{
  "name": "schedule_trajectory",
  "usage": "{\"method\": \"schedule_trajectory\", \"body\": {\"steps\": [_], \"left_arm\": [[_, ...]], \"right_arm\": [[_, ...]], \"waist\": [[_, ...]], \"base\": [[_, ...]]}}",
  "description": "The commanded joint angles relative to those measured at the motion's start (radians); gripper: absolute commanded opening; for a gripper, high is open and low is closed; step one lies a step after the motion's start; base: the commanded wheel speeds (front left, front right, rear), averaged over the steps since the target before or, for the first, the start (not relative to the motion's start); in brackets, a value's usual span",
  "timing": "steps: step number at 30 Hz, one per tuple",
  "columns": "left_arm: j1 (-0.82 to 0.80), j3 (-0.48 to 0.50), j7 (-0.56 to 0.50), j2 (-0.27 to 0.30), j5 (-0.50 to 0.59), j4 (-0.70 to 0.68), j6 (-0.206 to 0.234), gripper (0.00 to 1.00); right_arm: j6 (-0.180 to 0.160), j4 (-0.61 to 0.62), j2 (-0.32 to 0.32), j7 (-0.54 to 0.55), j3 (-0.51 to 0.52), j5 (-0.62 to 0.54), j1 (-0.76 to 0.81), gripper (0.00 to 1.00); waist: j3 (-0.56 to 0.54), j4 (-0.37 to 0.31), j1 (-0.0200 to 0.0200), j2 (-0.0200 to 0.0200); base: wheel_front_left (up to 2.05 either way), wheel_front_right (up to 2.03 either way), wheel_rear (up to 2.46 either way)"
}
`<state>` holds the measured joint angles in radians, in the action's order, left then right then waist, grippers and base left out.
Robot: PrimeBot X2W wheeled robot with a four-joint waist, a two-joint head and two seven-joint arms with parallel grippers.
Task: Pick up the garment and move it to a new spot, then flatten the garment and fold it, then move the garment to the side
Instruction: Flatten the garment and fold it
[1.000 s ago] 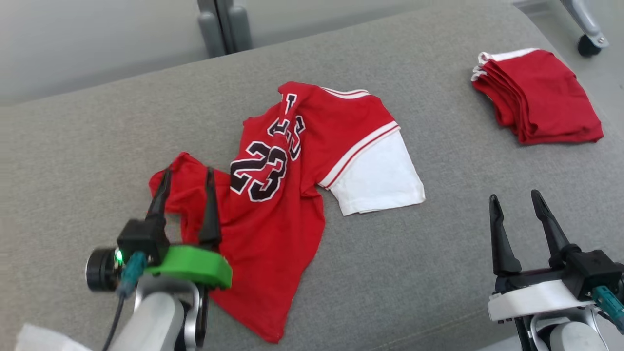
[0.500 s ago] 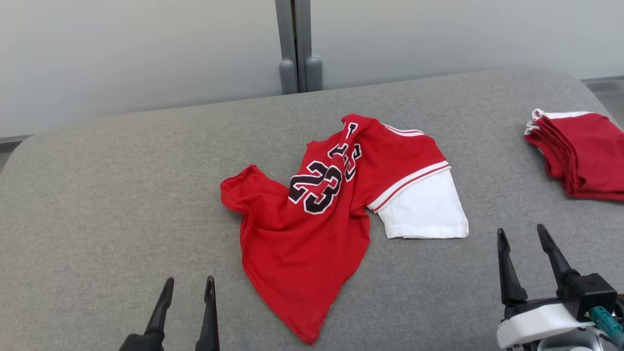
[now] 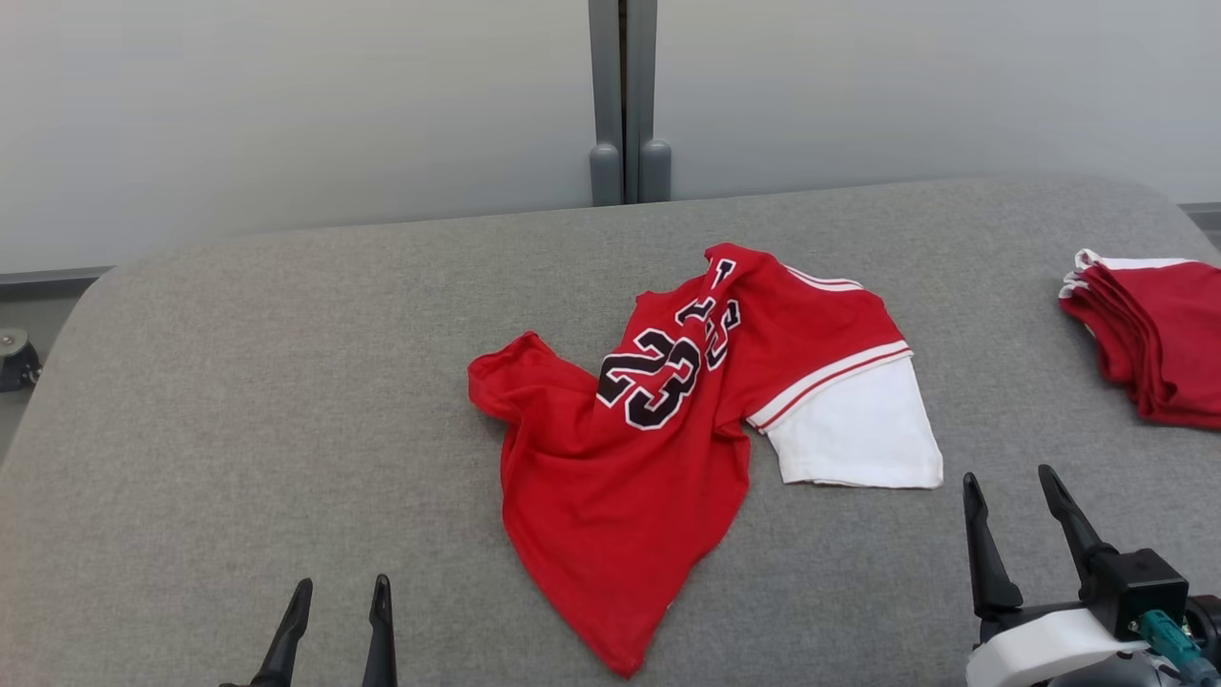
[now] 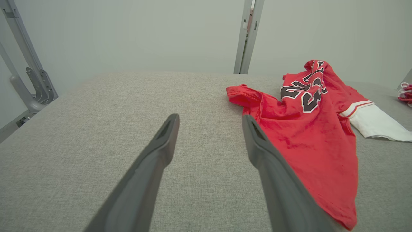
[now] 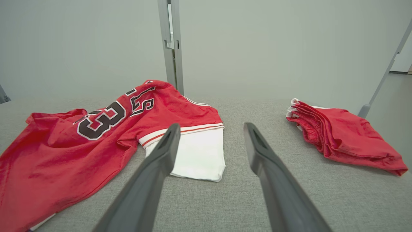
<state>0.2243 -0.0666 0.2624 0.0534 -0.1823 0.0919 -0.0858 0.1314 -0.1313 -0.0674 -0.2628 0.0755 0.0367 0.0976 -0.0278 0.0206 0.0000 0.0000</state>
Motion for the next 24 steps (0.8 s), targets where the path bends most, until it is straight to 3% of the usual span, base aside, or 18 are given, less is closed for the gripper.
{"method": "schedule_trajectory", "body": {"steps": [1, 8, 11, 14, 20, 24], "left_arm": [[-0.01, 0.007, 0.003, -0.002, 0.007, -0.002, -0.005, 1.0], [-0.023, -0.006, 0.003, -0.003, -0.015, -0.018, -0.001, 1.0], [-0.042, -0.056, 0.003, -0.003, -0.026, -0.05, -0.009, 1.0], [-0.068, -0.137, 0.0, -0.003, 0.002, -0.039, -0.021, 1.0], [-0.14, -0.285, -0.227, 0.02, 0.045, 0.014, -0.037, 1.0], [-0.18, -0.364, -0.321, 0.021, 0.02, 0.048, -0.043, 1.0]], "right_arm": [[-0.002, -0.005, 0.003, -0.002, -0.003, 0.004, 0.008, 1.0], [-0.002, -0.021, 0.007, -0.002, 0.029, 0.05, -0.013, 1.0], [-0.001, -0.029, 0.001, -0.002, 0.044, 0.069, -0.067, 1.0], [-0.001, -0.09, -0.045, -0.001, 0.029, 0.072, -0.131, 1.0], [-0.001, -0.226, -0.147, 0.166, -0.067, 0.083, -0.316, 1.0], [-0.002, -0.308, -0.152, 0.271, -0.097, 0.071, -0.413, 1.0]], "waist": [[0.001, -0.003, 0.0, 0.0], [0.008, -0.02, 0.0, 0.0], [0.013, -0.027, 0.0, 0.0], [0.021, -0.033, 0.0, 0.0], [0.075, -0.047, 0.0, 0.0], [0.119, -0.058, 0.0, 0.0]], "base": [[0.0, 0.0, 0.0], [0.0, 0.0, 0.0], [0.0, 0.0, 0.0], [0.0, 0.0, 0.0], [0.0, 0.0, 0.0], [0.0, 0.0, 0.0]]}}
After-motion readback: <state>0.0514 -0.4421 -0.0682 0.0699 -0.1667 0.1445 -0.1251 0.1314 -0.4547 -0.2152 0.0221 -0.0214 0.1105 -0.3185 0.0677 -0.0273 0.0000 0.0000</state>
